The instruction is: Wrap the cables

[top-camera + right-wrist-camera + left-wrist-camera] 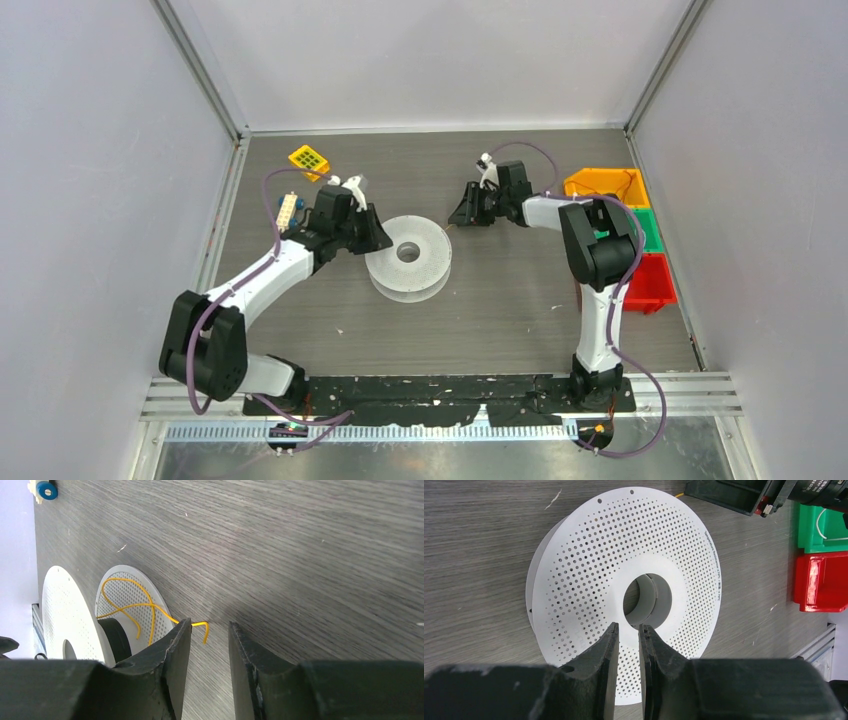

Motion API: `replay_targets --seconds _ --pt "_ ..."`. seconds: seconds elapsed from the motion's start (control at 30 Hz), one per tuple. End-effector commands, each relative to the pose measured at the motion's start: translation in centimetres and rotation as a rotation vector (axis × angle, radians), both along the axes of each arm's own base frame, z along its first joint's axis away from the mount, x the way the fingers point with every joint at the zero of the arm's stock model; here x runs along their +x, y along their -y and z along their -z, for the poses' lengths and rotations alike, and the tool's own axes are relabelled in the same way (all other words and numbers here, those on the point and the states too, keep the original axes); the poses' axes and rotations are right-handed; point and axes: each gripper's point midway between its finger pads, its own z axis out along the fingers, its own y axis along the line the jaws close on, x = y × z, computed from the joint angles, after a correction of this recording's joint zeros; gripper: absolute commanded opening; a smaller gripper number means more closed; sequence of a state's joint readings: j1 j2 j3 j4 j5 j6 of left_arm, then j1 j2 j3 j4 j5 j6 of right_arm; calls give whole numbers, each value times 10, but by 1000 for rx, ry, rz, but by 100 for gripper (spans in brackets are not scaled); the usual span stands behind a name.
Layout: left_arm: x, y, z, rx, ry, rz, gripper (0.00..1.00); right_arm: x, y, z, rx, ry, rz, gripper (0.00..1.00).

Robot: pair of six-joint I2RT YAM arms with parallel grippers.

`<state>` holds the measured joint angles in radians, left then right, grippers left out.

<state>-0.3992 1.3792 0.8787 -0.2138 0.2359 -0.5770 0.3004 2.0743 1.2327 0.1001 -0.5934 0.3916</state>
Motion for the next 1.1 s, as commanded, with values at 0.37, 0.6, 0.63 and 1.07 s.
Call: replay_targets --seconds 0.37,0.6,0.63,1.07 --pt "2 5 23 -15 -26 -16 22 -29 -7 -3 63 14 51 6" --pt "1 4 30 -9 -34 -28 22 -63 -30 -10 185 73 105 5" --pt "1 4 31 -9 -35 -29 22 -63 -33 -19 215 103 113 6" --pt "-1 4 36 -7 -51 -34 22 -92 -38 -32 227 225 215 5"
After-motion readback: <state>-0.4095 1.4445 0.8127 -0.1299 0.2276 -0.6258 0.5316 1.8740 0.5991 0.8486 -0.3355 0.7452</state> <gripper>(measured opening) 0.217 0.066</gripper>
